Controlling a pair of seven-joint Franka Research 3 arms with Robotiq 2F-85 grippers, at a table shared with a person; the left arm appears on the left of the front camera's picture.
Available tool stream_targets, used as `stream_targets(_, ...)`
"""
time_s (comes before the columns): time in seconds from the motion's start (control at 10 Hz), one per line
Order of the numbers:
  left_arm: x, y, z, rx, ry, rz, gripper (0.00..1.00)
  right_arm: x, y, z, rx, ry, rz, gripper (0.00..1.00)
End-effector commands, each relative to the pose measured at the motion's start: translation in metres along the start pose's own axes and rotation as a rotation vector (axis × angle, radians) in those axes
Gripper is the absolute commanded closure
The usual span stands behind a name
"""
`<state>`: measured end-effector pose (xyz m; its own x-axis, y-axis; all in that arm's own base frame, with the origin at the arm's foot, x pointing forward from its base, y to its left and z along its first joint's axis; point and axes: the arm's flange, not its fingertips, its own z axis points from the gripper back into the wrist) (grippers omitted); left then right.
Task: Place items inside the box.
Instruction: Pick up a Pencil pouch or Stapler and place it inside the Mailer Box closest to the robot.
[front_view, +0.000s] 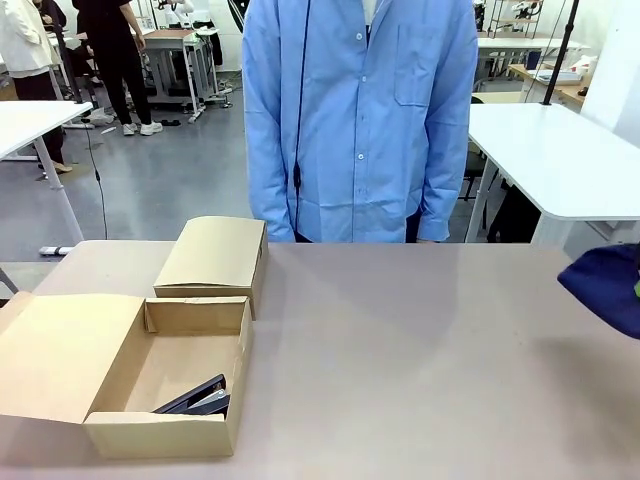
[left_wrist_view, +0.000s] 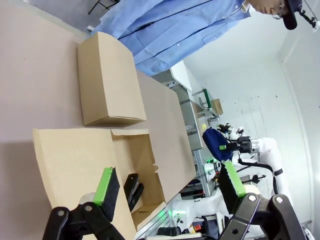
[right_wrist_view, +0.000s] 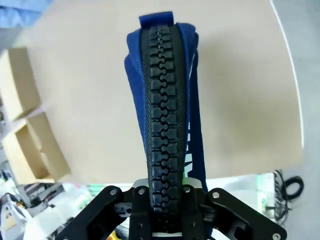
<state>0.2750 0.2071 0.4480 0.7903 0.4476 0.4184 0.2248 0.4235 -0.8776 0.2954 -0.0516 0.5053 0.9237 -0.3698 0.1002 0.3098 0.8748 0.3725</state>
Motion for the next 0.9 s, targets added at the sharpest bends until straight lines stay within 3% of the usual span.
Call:
stream_targets(0.0,-0.003,-0.001,-0.002,-0.024,-0.018,-0.018,0.0,0.001,0.037,-0.031,0.051,-0.015,0.147,0.93)
stream_targets(0.2,-0.003,-0.001,-0.002,-0.024,-0.018,-0.018,0.0,-0.007,0.109,-0.053,0.115,0.035,0.123,0.93)
stream_targets(0.3,-0.003,-0.001,-0.002,-0.024,-0.018,-0.018,0.0,-0.017,0.132,-0.064,0.089,0.103,0.196,0.93)
stream_targets(0.4,-0.003,-0.001,-0.002,-0.024,-0.018,-0.018,0.0,-0.009,0.077,-0.034,0.085,0.023,0.121,0.93)
stream_targets(0.6,-0.003,-0.001,-0.002,-0.024,-0.018,-0.018,0.0,-0.009,0.077,-0.034,0.085,0.023,0.121,0.93)
stream_targets(0.7,-0.003,-0.001,-0.002,-0.024,-0.018,-0.018,0.0,-0.018,0.104,-0.051,0.087,0.058,0.156,0.93)
stream_targets(0.8,-0.003,-0.001,-0.002,-0.024,-0.018,-0.018,0.0,-0.03,0.134,-0.059,0.186,0.072,0.113,0.93)
